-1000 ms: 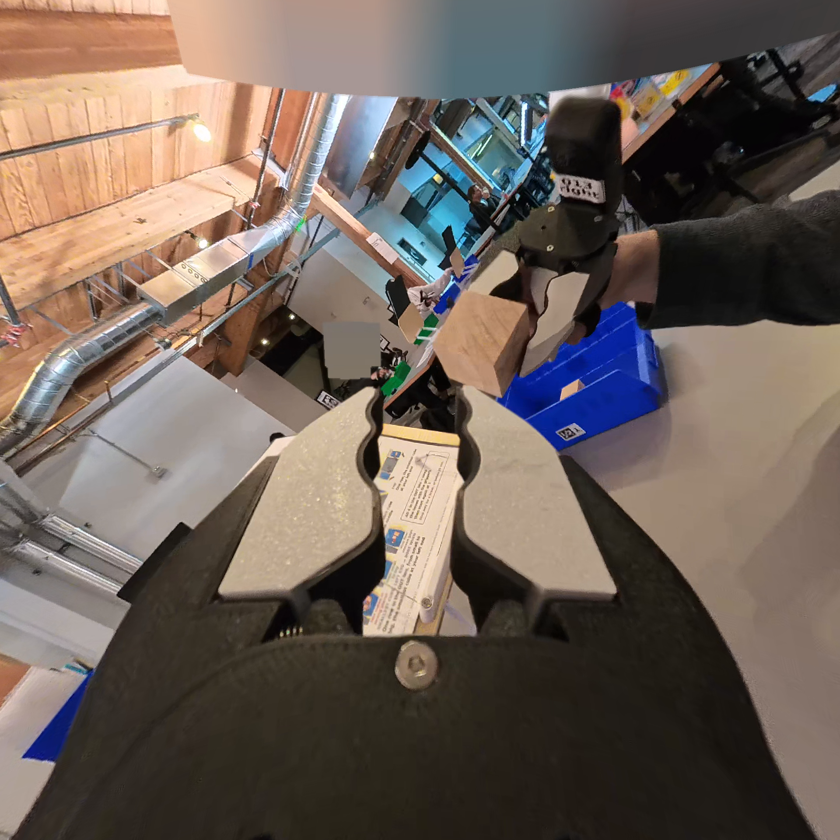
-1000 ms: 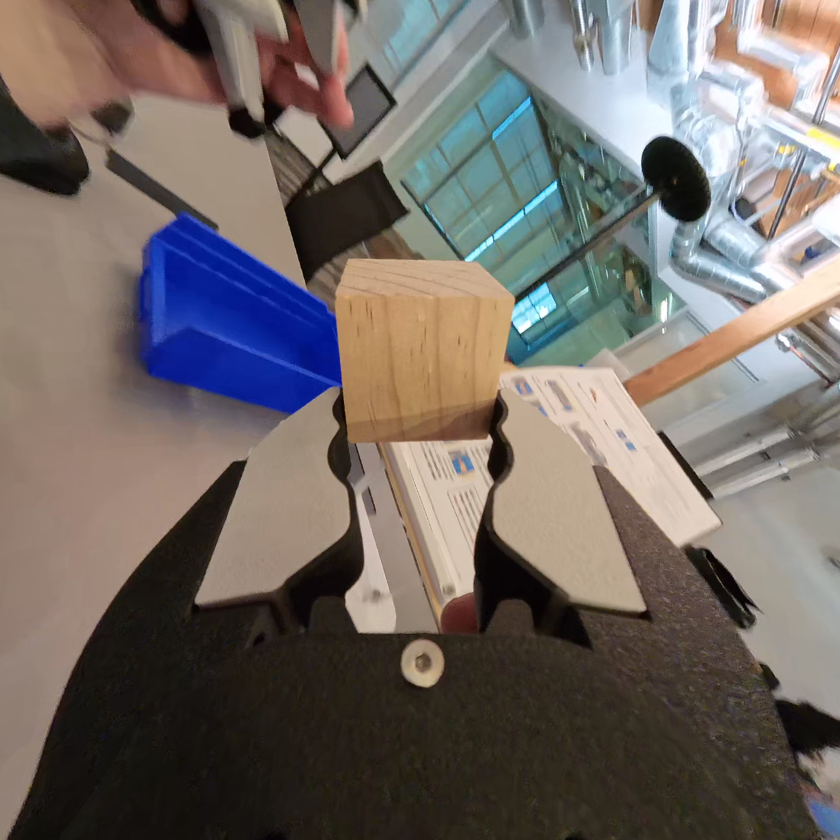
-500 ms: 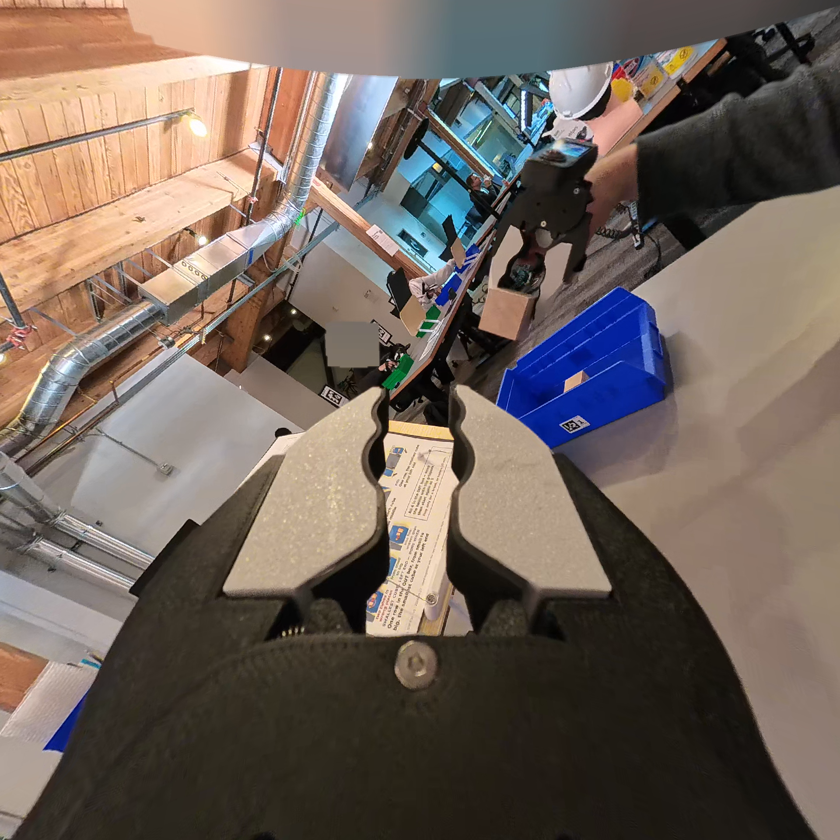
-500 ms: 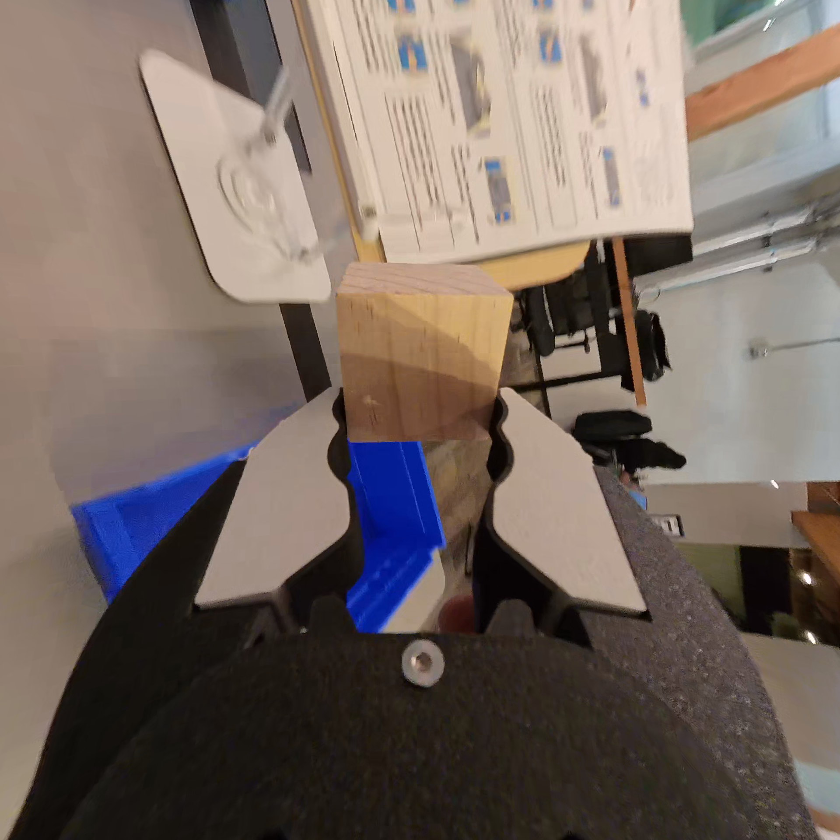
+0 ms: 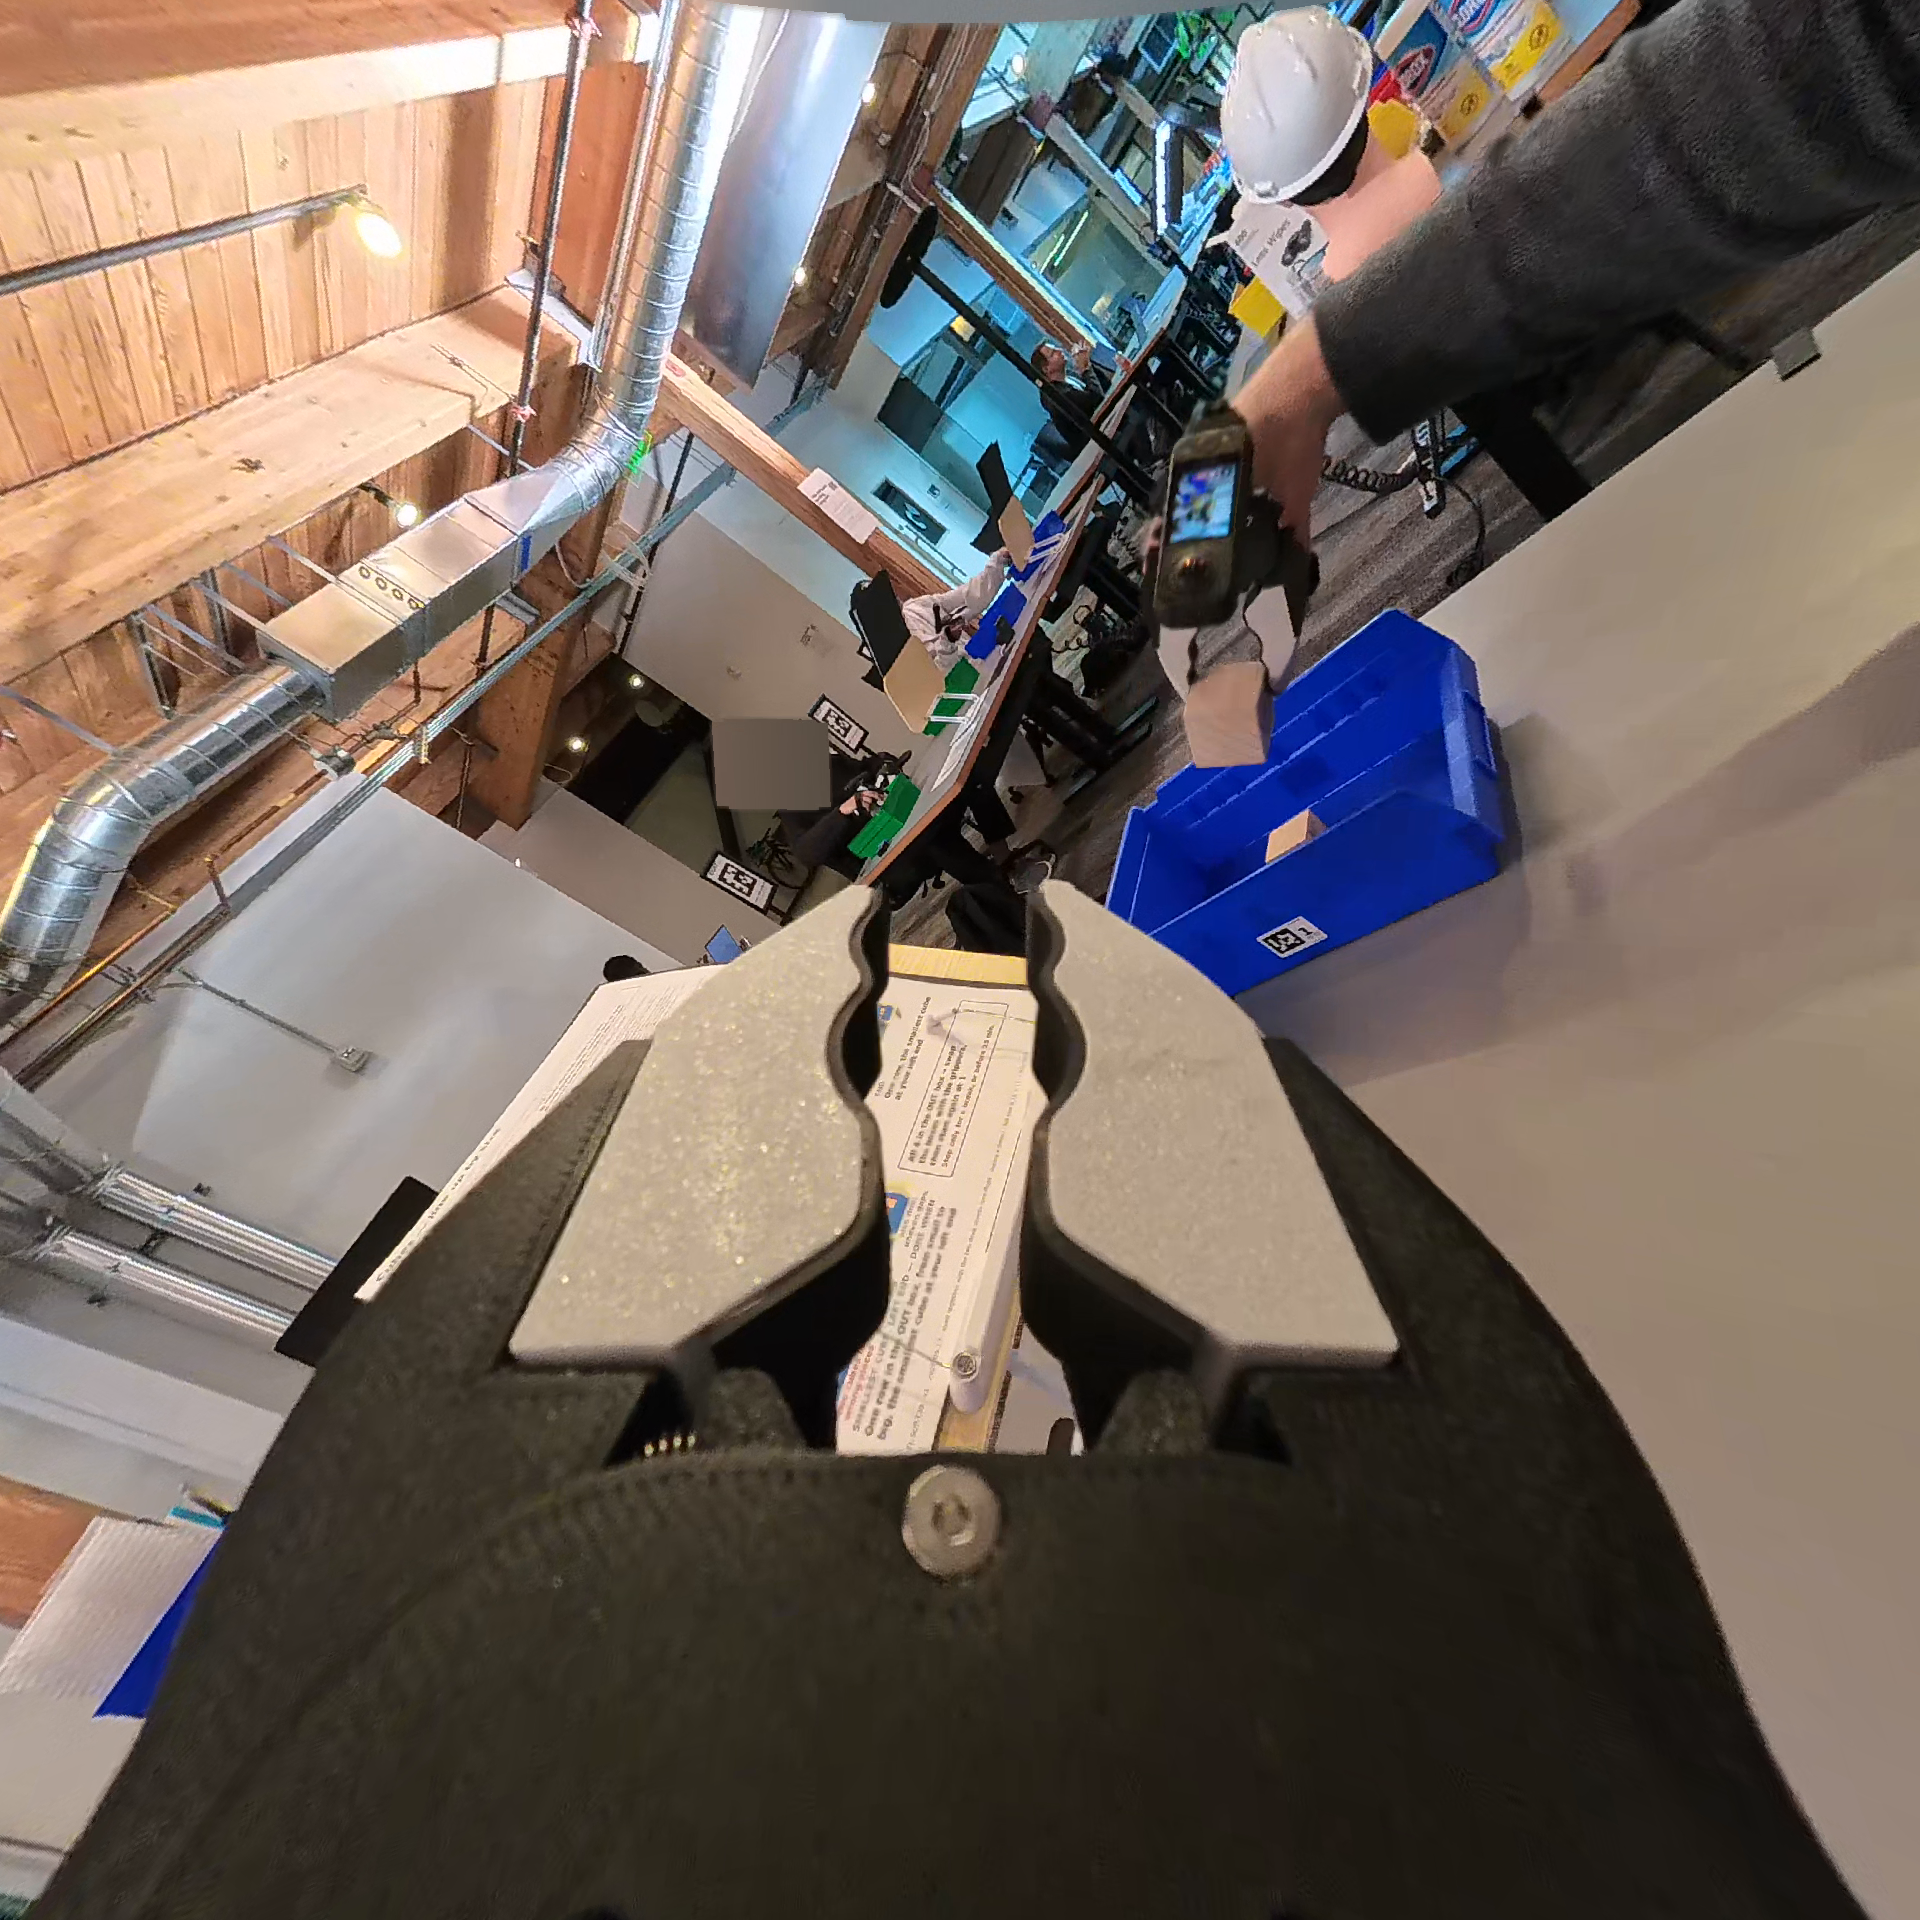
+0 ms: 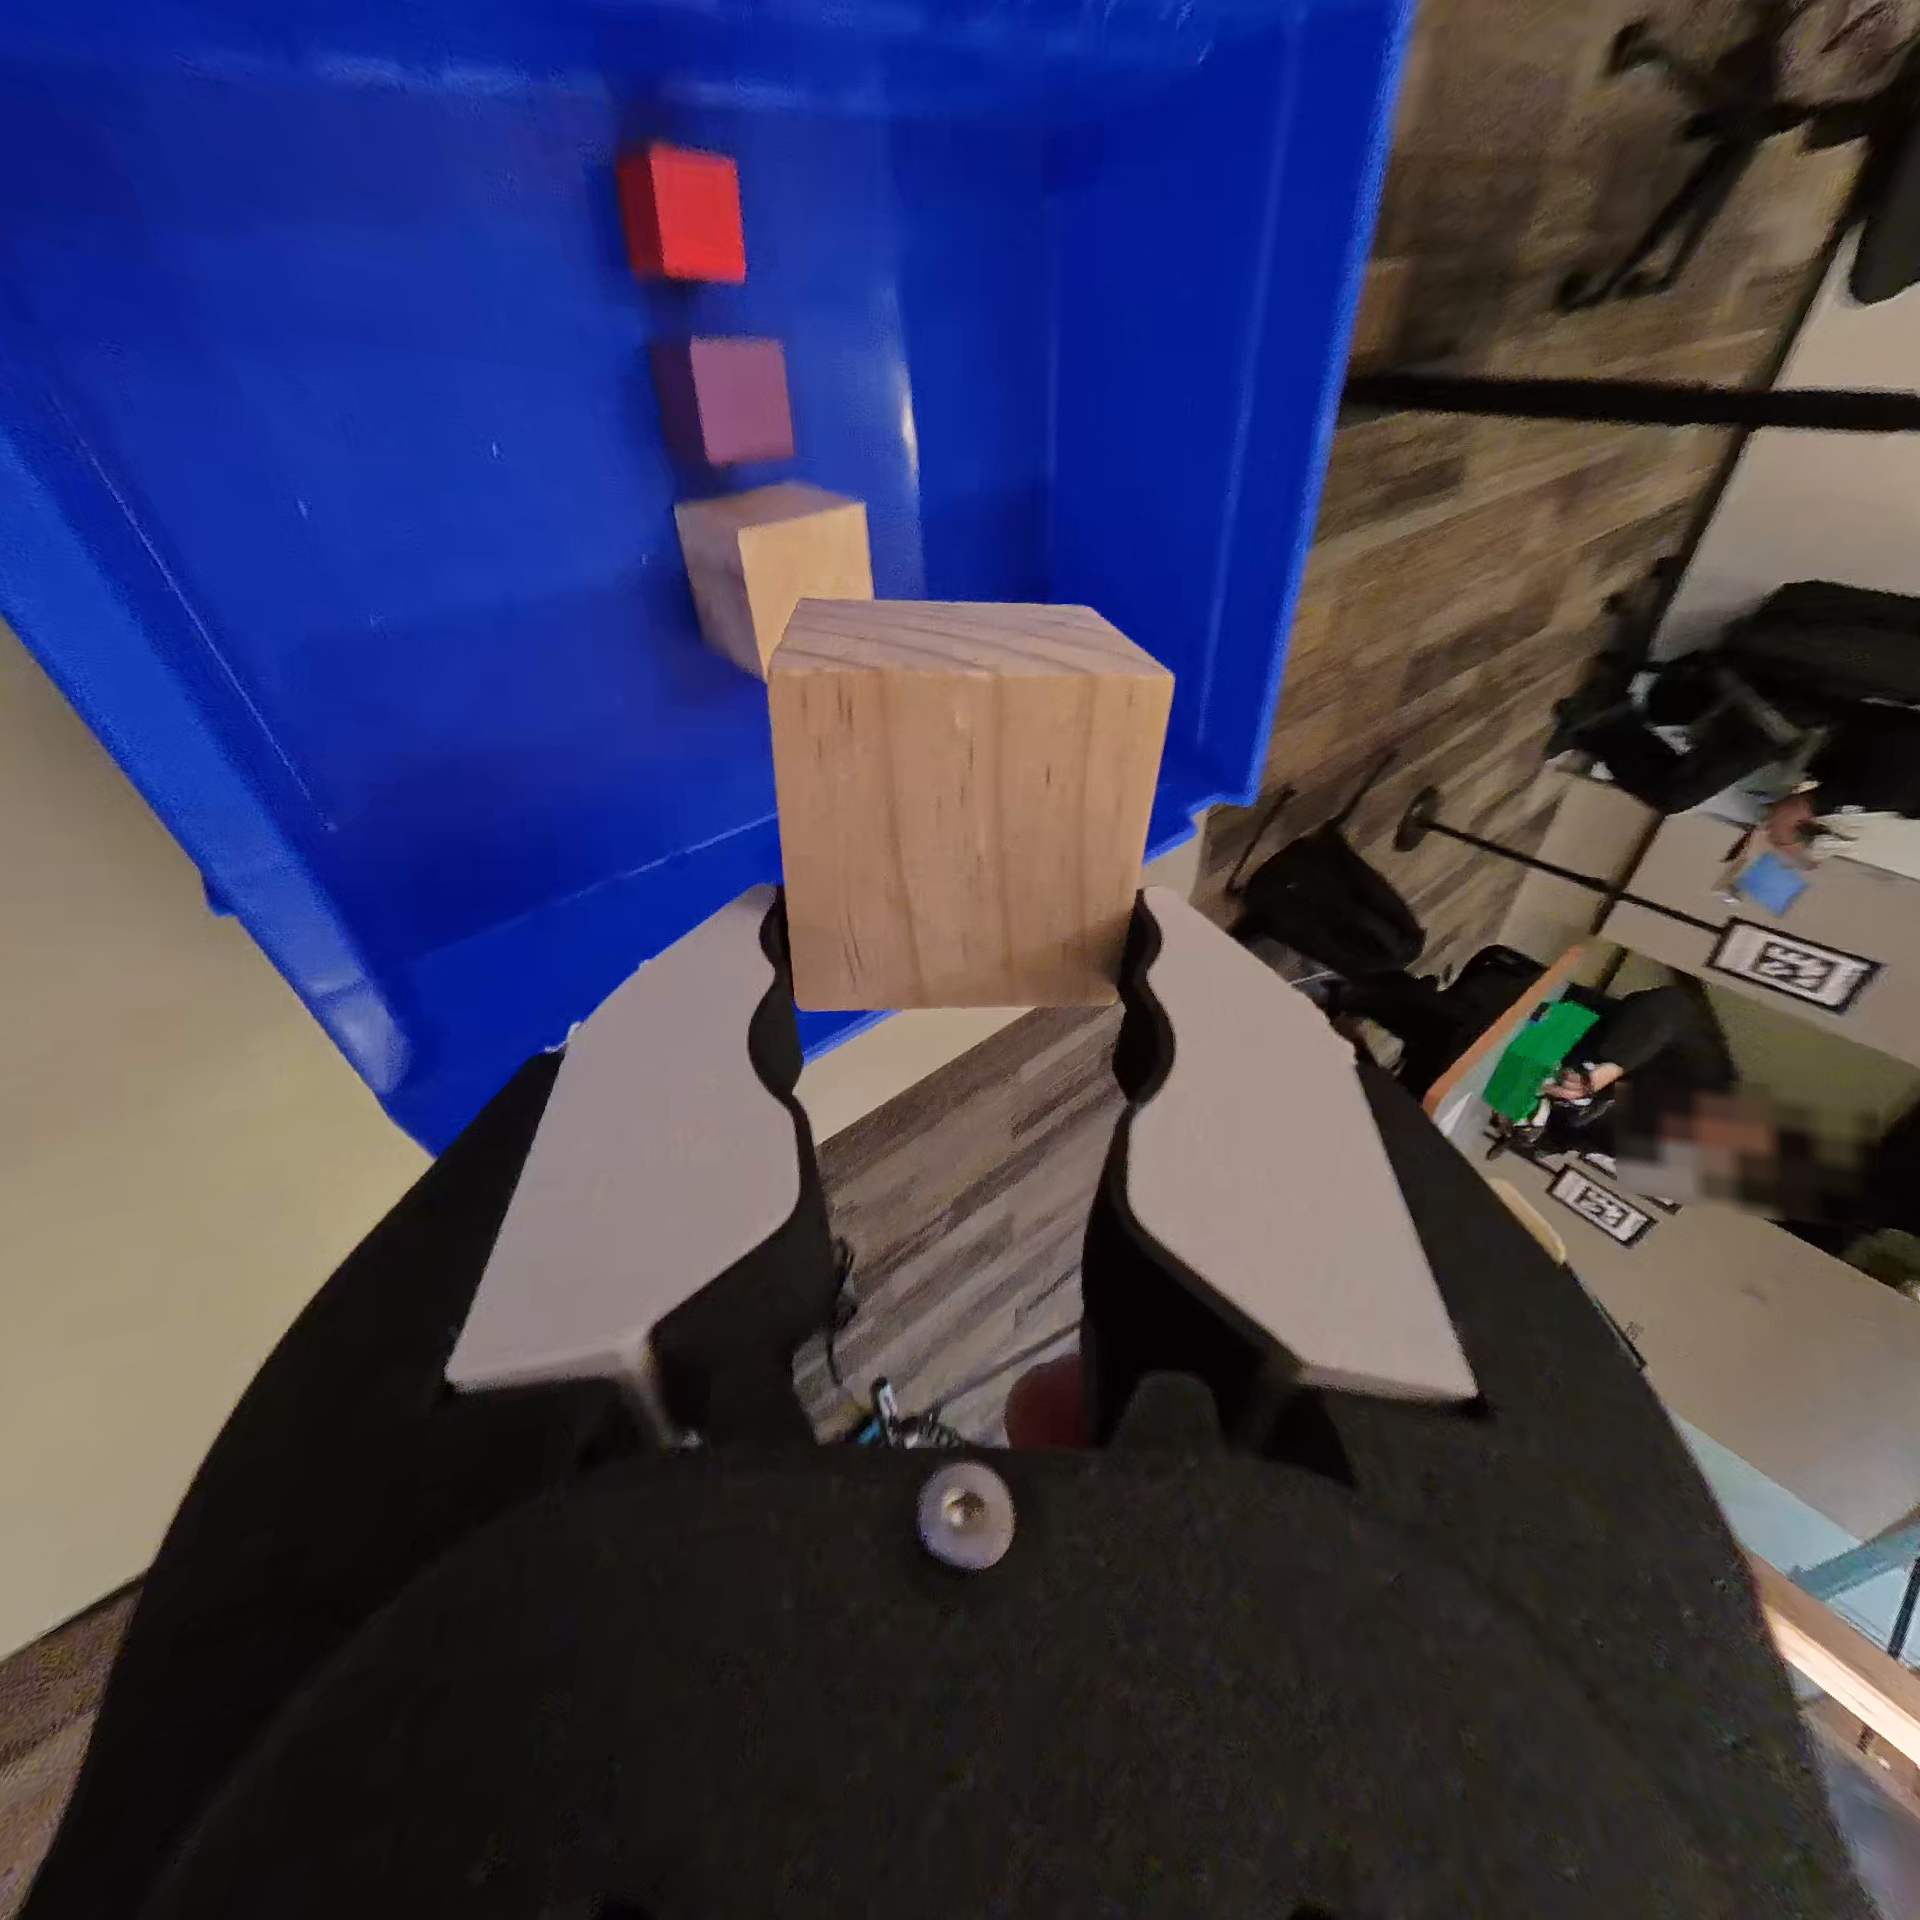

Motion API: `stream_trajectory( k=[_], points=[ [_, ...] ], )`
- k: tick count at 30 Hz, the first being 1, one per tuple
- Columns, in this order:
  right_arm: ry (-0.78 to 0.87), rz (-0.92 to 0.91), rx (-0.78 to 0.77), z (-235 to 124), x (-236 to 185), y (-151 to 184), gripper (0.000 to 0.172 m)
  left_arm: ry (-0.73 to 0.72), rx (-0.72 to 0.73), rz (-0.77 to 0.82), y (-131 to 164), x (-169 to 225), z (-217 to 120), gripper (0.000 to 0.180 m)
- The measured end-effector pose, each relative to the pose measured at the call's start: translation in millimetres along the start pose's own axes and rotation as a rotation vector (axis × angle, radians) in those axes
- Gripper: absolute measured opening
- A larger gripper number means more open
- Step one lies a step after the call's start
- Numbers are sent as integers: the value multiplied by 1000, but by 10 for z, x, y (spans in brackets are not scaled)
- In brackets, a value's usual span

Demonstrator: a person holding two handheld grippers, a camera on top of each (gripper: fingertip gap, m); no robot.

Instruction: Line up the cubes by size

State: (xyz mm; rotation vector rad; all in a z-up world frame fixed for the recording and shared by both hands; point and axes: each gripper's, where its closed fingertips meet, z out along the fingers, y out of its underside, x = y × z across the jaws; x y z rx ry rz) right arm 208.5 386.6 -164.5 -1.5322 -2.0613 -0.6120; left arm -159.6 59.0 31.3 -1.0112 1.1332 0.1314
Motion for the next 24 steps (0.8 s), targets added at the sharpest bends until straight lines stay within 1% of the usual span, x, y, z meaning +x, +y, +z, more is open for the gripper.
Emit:
stream_trajectory(
  k=[4,11,24],
  points=[
    [-96,-42,-104,316,-77,206,59,3,-14,7,22,13,17,24],
    [-233,-141,-228,642,-230,313,59,12,-20,3,59,19,37,24],
    [-357,-201,-330,1078,-430,400,60,40,-44,4,129,76,106,23]
  ],
)
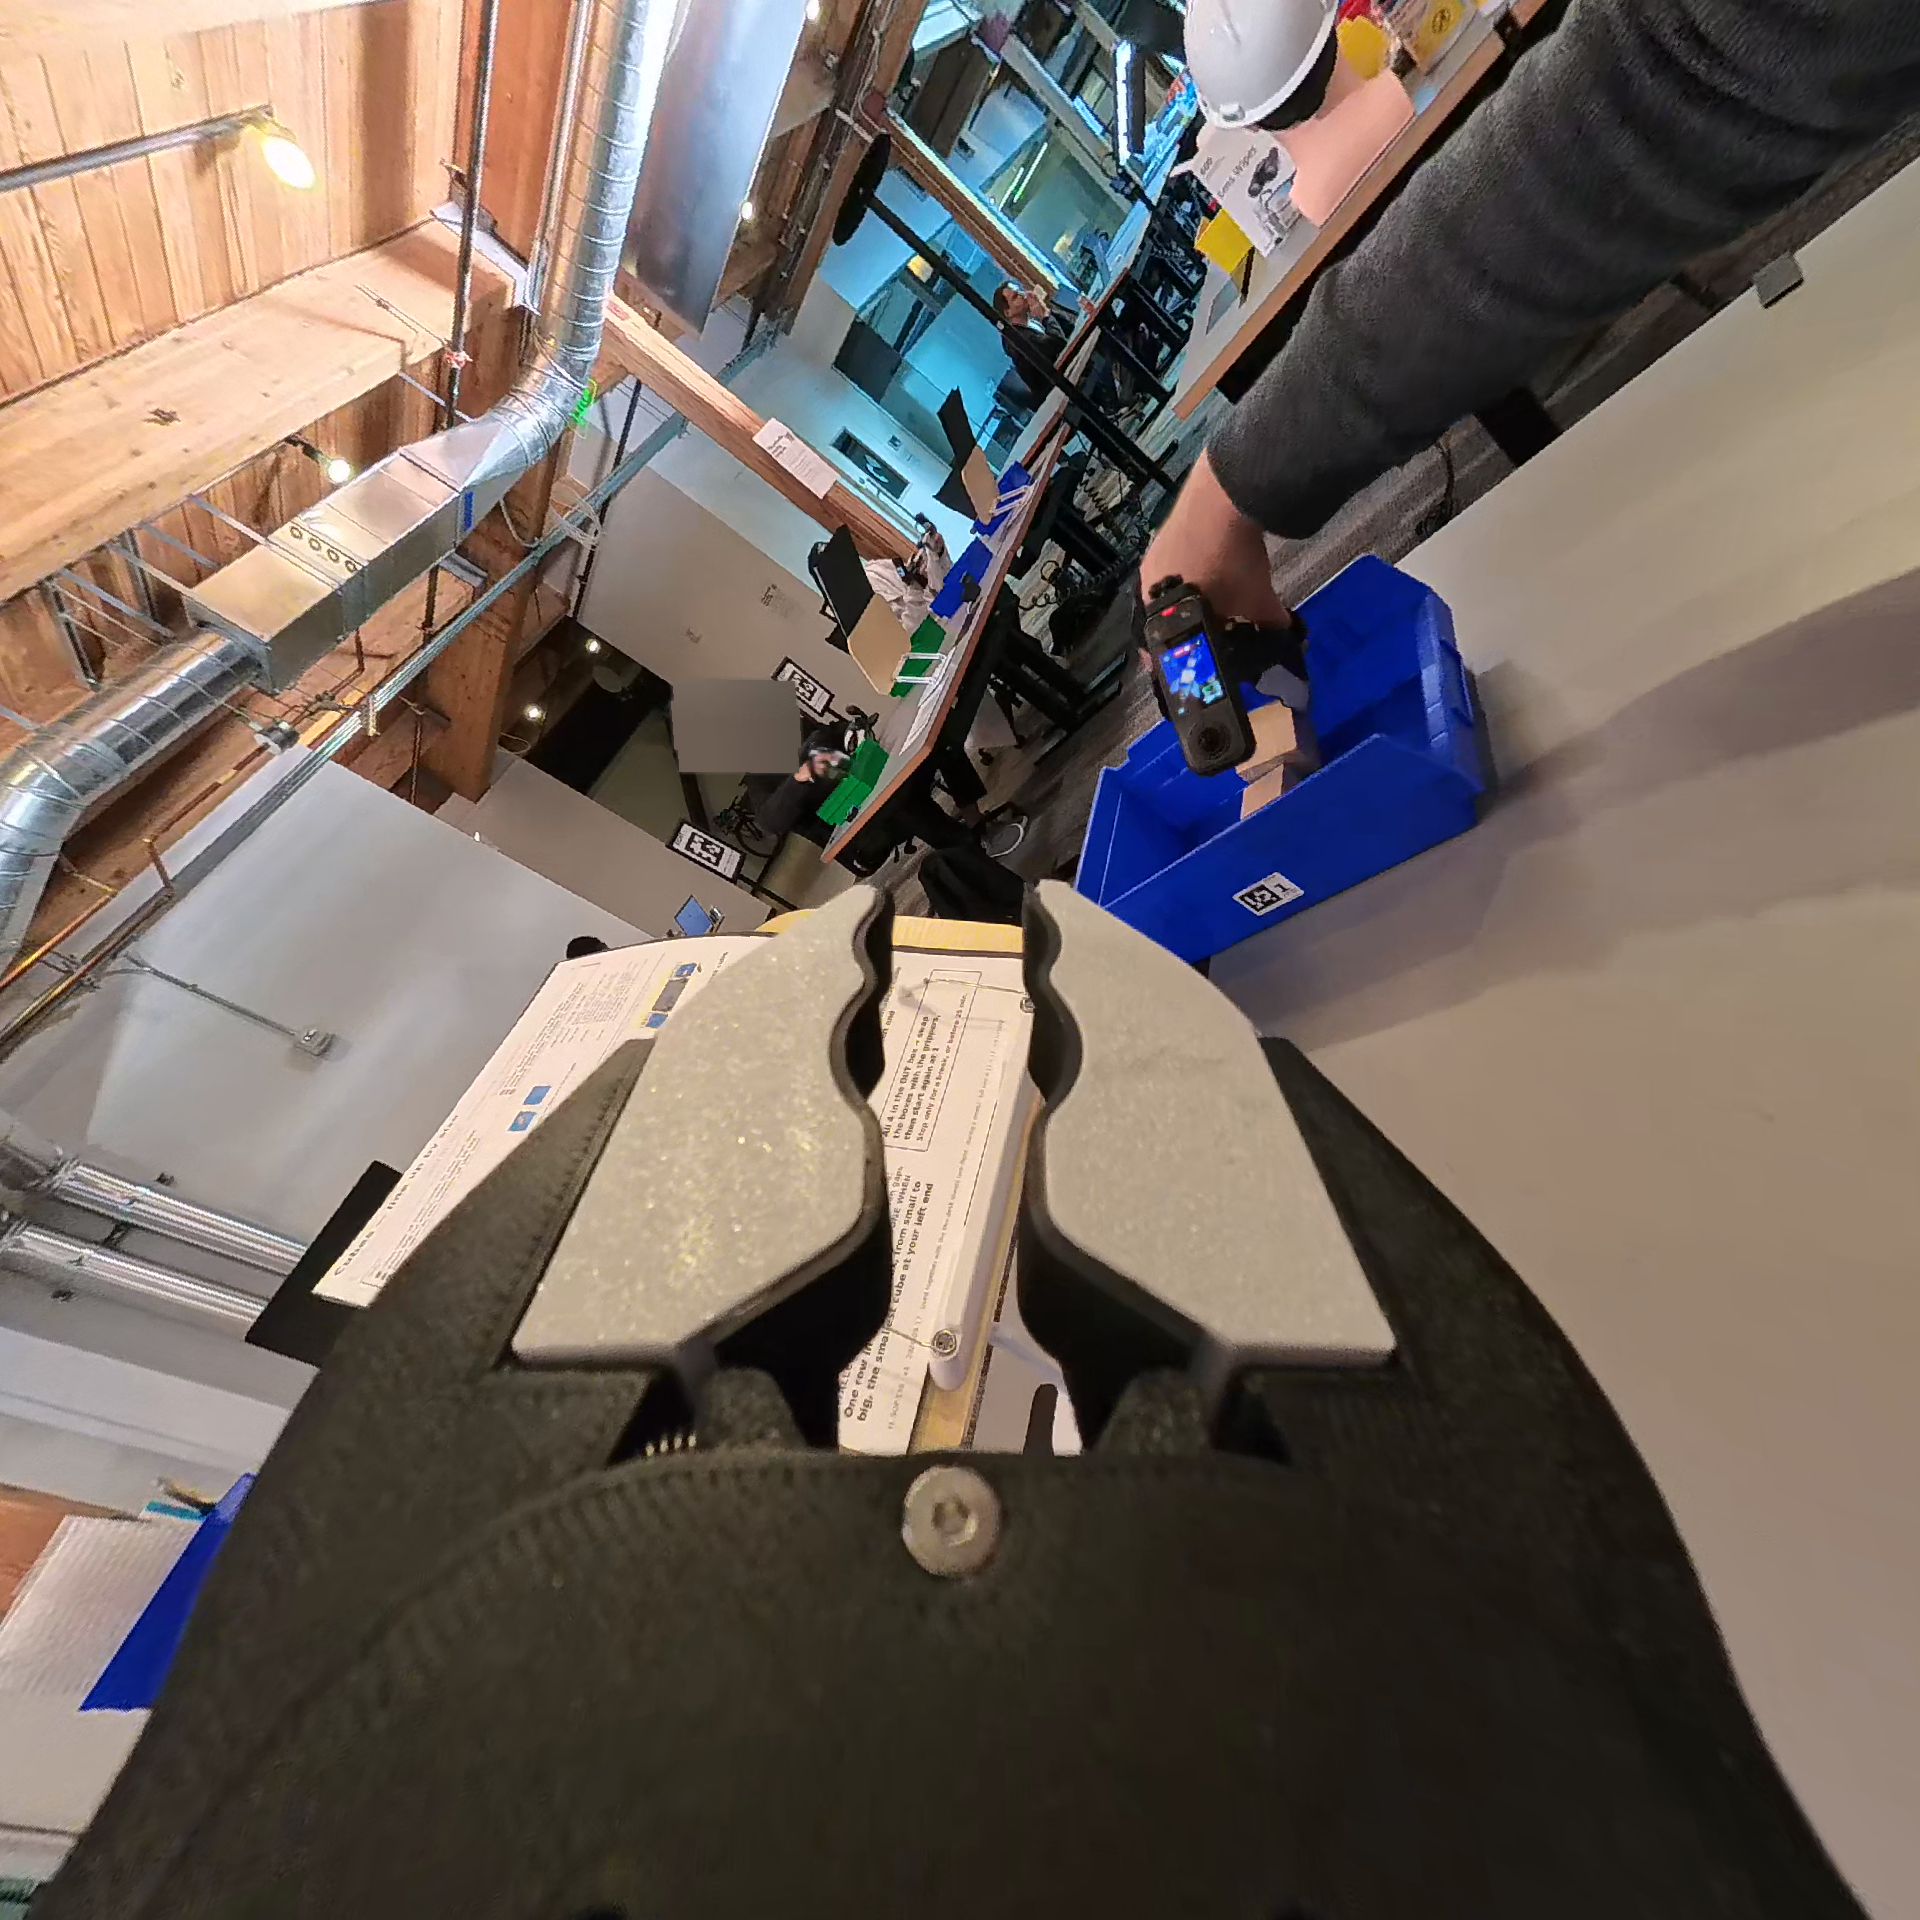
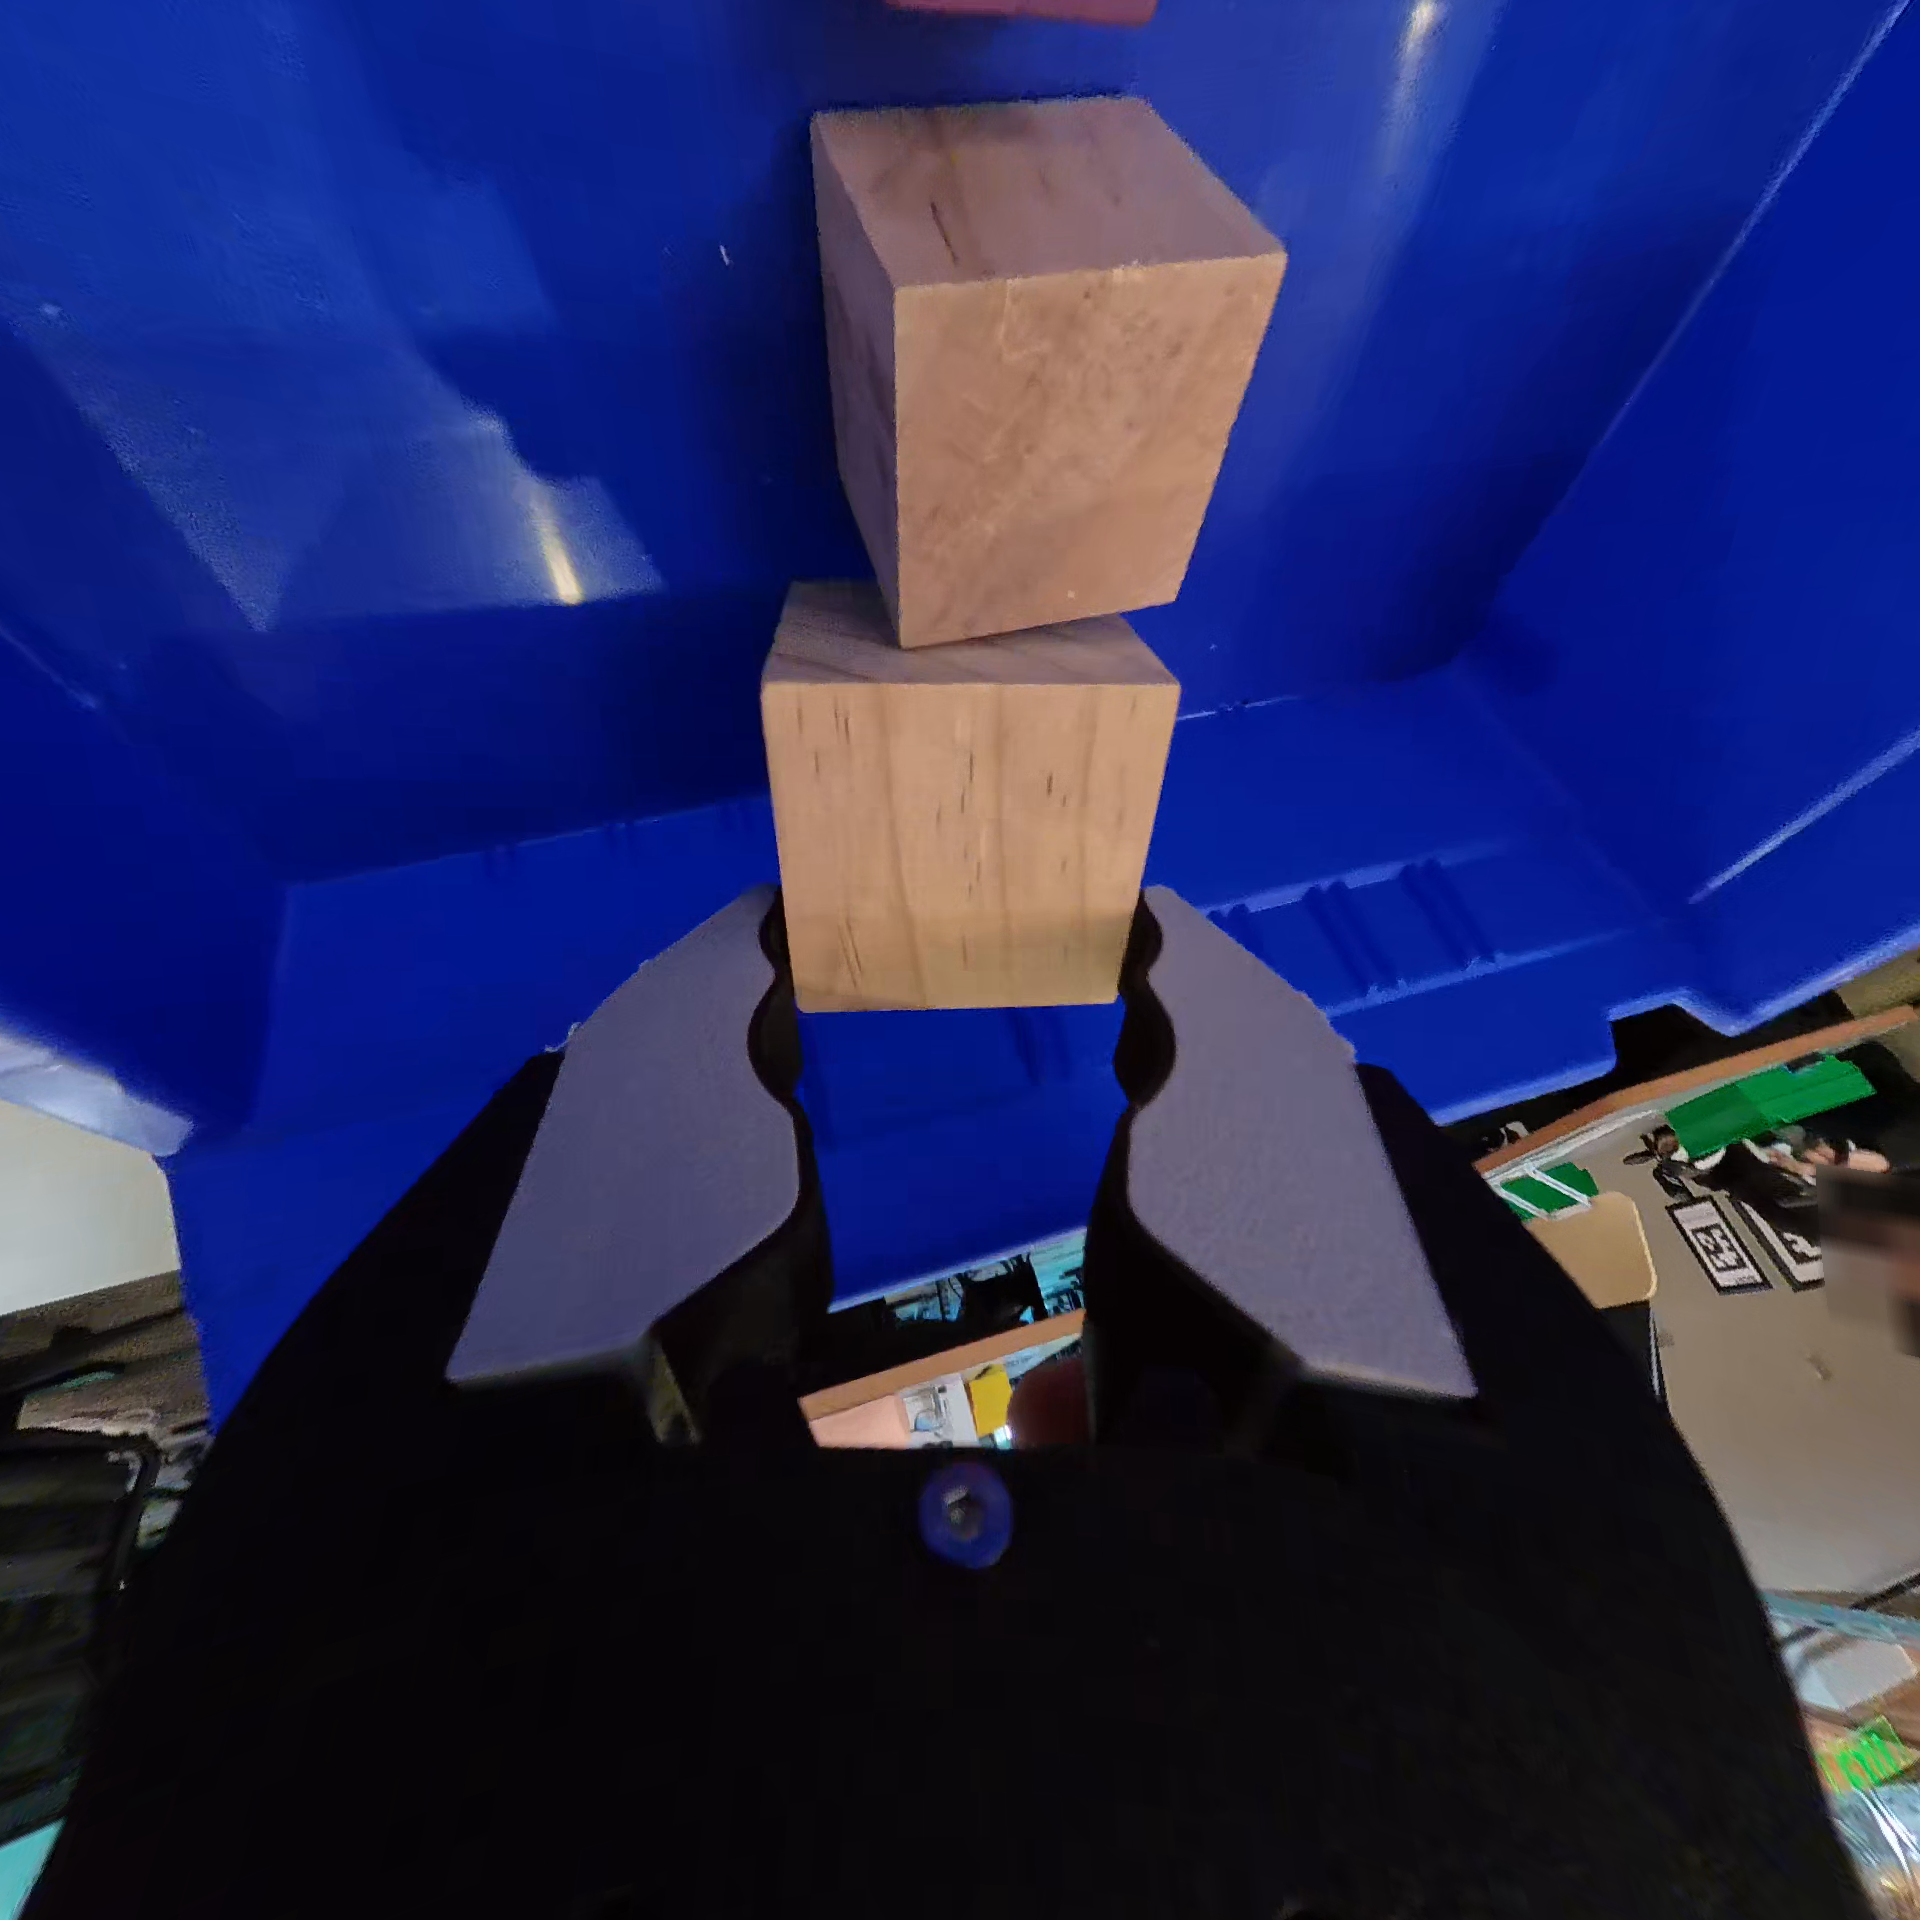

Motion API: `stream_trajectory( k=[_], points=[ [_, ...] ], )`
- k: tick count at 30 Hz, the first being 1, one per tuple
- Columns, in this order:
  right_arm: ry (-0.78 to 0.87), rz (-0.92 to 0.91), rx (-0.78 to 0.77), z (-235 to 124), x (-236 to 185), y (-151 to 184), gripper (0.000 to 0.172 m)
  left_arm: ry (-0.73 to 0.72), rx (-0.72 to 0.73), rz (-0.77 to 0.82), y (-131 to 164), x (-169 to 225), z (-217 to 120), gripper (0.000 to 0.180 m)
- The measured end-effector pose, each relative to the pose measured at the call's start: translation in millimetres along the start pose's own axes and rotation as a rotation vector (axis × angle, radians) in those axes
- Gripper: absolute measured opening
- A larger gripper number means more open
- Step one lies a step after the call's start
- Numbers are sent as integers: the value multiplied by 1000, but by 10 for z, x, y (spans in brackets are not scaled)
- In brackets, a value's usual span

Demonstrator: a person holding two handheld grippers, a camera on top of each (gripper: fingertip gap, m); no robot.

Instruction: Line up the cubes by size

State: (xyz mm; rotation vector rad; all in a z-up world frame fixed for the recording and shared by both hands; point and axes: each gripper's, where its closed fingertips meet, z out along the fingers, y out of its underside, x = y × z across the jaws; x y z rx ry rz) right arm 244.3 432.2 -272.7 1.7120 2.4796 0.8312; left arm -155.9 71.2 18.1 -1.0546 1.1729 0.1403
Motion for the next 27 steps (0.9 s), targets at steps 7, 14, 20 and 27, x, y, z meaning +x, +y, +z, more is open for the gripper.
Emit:
stream_trajectory(
  k=[7,14,20,27],
  points=[
    [-15,-12,-63,68,53,32,60,14,-11,3,21,35,40,23],
    [-4,-59,-181,147,93,54,59,27,-18,6,32,66,71,23],
    [-18,-57,-234,142,93,71,60,34,-18,9,28,82,75,22],
    [-6,-30,-192,42,106,17,58,37,-19,10,31,88,73,21]
  ],
)
